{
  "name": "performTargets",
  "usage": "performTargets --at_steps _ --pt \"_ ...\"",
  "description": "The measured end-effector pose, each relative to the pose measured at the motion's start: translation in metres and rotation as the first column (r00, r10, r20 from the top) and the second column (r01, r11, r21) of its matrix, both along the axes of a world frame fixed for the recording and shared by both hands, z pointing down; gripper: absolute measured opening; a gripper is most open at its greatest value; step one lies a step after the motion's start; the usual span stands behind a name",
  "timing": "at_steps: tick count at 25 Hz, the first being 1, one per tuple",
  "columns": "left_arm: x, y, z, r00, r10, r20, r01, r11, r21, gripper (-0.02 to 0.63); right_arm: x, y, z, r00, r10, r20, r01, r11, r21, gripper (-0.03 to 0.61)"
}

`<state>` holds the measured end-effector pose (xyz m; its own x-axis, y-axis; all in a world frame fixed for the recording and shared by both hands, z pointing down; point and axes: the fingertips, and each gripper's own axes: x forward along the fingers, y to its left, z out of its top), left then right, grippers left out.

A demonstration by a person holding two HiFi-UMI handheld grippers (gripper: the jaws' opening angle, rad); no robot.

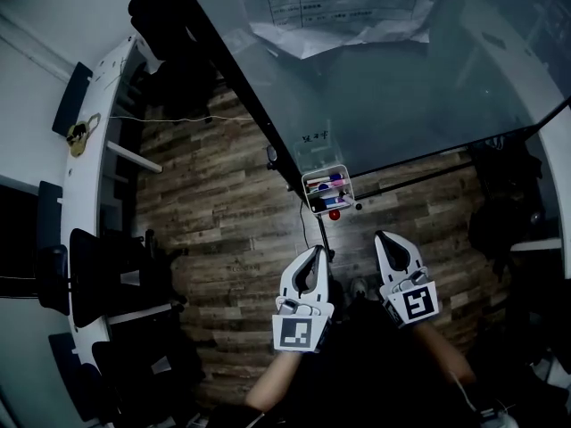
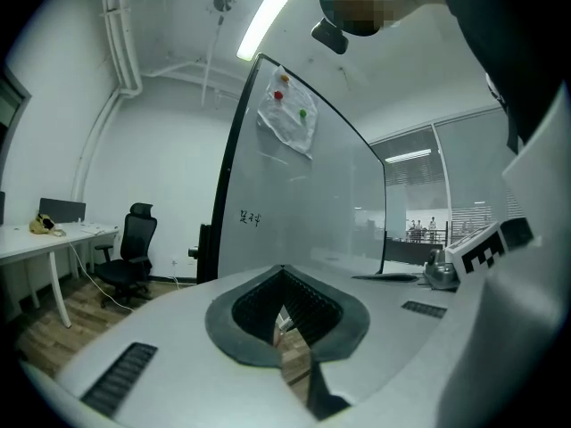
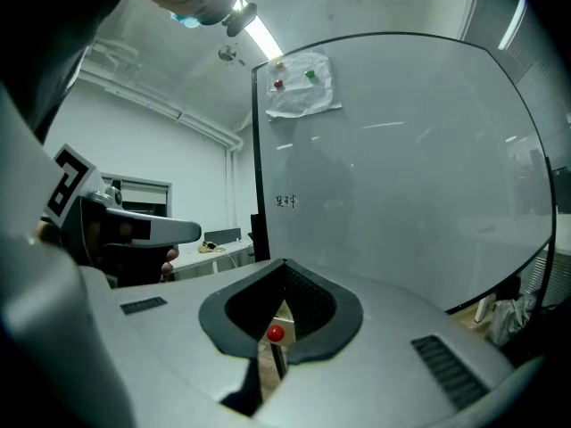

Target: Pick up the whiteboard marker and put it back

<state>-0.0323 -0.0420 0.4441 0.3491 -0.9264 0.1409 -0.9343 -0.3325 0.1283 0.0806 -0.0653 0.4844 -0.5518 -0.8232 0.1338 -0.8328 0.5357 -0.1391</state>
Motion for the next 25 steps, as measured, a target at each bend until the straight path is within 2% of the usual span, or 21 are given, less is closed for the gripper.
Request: performTargets --at_steps 7,10,13,19,25 --pt "-0.007 -0.028 0.005 0.999 0.040 -0.004 -0.040 0.999 -0.004 0.002 -0.013 -0.020 0.014 1.000 0.027 0.014 -0.027 0.999 -0.023 0.008" --pt "-0.010 -0.036 0.009 0.999 0.045 -0.012 -0.045 0.999 -0.016 0.002 -0.022 -0.026 0.019 0.999 0.013 0.036 -0.013 1.000 -0.009 0.009" --pt "-0.013 -0.044 0.015 0.999 0.049 -0.016 -0.050 0.998 -0.033 0.002 -0.027 -0.032 0.029 1.000 0.003 0.031 -0.002 0.999 -0.033 0.015" --pt "-0.016 -0.053 0.022 0.999 0.045 -0.027 -0.047 0.998 -0.050 0.002 -0.032 -0.043 0.045 1.000 0.004 0.015 -0.003 0.997 -0.073 0.075" --pt "-0.020 -0.059 0.029 0.999 0.041 -0.028 -0.043 0.997 -0.065 0.002 -0.033 -0.053 0.058 1.000 0.015 0.005 -0.014 0.995 -0.101 0.105"
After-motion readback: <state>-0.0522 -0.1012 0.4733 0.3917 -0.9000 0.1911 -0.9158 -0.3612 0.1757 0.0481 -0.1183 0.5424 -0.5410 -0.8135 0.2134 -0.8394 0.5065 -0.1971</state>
